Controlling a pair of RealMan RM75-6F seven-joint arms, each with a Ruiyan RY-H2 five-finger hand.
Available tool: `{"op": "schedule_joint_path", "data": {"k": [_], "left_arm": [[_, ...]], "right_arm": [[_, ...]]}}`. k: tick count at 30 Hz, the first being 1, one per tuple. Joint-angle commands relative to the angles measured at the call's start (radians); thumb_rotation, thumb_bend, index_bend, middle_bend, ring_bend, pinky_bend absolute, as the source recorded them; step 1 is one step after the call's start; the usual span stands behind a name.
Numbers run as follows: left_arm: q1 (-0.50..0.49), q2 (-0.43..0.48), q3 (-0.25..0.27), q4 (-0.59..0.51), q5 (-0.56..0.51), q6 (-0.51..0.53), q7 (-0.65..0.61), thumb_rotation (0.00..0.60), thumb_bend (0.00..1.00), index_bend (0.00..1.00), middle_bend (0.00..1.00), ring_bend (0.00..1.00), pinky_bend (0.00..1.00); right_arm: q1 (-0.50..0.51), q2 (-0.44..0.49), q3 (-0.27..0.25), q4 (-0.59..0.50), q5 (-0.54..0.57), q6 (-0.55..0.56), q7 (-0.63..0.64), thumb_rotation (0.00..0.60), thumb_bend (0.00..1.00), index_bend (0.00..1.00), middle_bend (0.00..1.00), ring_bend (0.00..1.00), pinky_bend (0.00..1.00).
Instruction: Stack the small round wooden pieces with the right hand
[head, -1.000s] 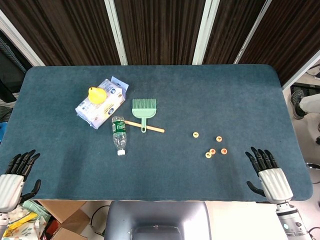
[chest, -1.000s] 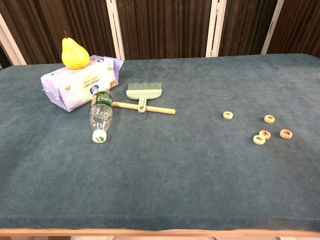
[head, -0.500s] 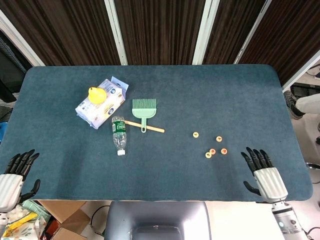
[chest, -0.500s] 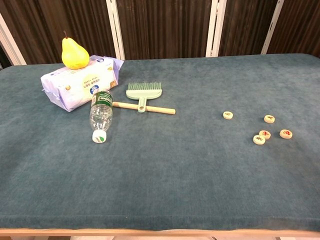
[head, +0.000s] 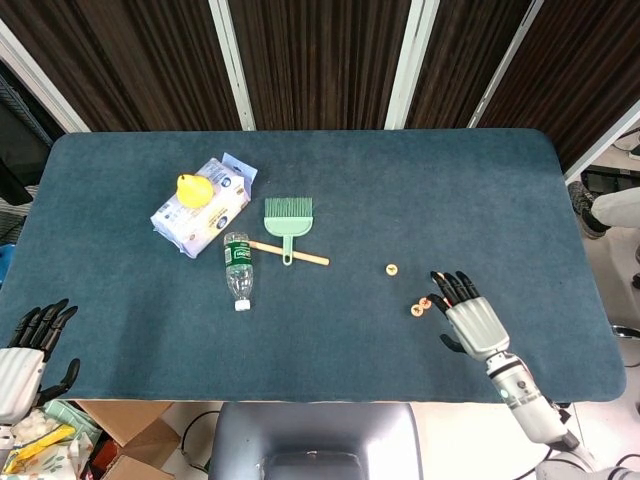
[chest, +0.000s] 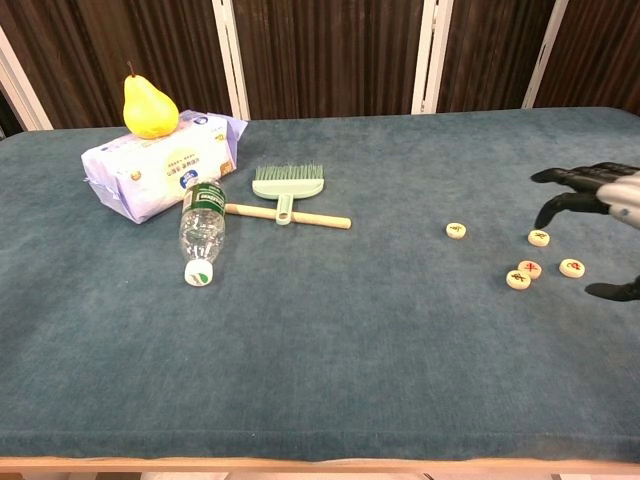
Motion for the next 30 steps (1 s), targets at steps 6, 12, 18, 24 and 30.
{"op": "schedule_joint_path", "data": {"k": [6,12,18,24,30], "left_arm": [[0.000,0.002,-0.001,0.000,-0.001,0.000,-0.003,0.600,0.48,0.00,0.00,0.00,0.00],[0.001,0.001,-0.003,0.000,-0.007,-0.002,-0.001,0.600,0.48,0.00,0.00,0.00,0.00],[0.000,0.001,-0.004,0.000,-0.010,-0.004,0.000,0.600,0.48,0.00,0.00,0.00,0.00],[0.002,0.003,-0.005,0.000,-0.011,0.000,-0.004,0.600,0.48,0.00,0.00,0.00,0.00],[0.003,0.003,-0.005,0.003,-0.009,0.003,-0.010,0.600,0.48,0.00,0.00,0.00,0.00]], "right_arm": [[0.050,-0.056,0.022,0.072,0.044,-0.057,-0.021,0.600,0.37,0.49,0.00,0.00,0.00],[0.102,-0.108,0.037,0.154,0.083,-0.126,0.000,0.600,0.44,0.54,0.00,0.00,0.00],[0.133,-0.147,0.026,0.199,0.086,-0.150,-0.011,0.600,0.46,0.56,0.01,0.00,0.00],[0.147,-0.166,0.021,0.217,0.103,-0.159,-0.020,0.600,0.46,0.56,0.01,0.00,0.00],[0.150,-0.174,0.013,0.226,0.118,-0.158,-0.033,0.600,0.46,0.56,0.01,0.00,0.00]]}}
